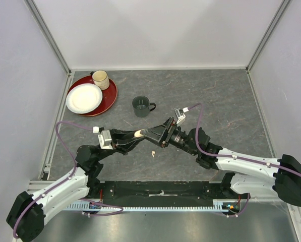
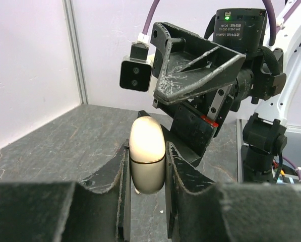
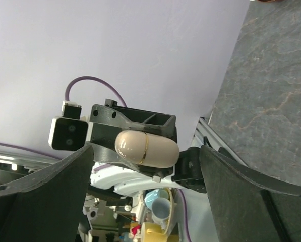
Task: Insert the wireless bluetooth earbuds into the charging case
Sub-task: Pick up the charging case at the center of the board, then open the charging case.
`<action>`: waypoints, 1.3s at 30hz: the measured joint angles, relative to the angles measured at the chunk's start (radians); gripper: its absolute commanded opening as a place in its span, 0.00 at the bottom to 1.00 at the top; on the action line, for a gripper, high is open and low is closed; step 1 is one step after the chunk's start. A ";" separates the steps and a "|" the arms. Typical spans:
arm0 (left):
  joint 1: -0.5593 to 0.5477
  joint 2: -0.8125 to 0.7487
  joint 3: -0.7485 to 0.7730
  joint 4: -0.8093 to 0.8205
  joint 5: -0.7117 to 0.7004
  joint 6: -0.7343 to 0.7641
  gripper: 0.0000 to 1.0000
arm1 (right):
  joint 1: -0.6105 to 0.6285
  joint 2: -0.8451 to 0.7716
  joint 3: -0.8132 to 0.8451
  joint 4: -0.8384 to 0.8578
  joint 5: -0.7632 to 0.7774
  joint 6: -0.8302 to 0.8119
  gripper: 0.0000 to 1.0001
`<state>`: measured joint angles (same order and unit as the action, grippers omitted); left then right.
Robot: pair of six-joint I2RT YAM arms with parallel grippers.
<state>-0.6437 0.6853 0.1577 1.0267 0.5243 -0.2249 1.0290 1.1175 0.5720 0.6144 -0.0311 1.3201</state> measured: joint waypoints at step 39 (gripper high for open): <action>0.000 0.054 0.010 -0.021 0.009 0.002 0.46 | -0.018 0.095 -0.064 0.230 -0.048 0.148 0.17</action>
<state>-0.6437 0.7395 0.1677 1.0061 0.5335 -0.2230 1.0107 1.2129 0.5083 0.8448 -0.0792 1.4677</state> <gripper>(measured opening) 0.474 0.552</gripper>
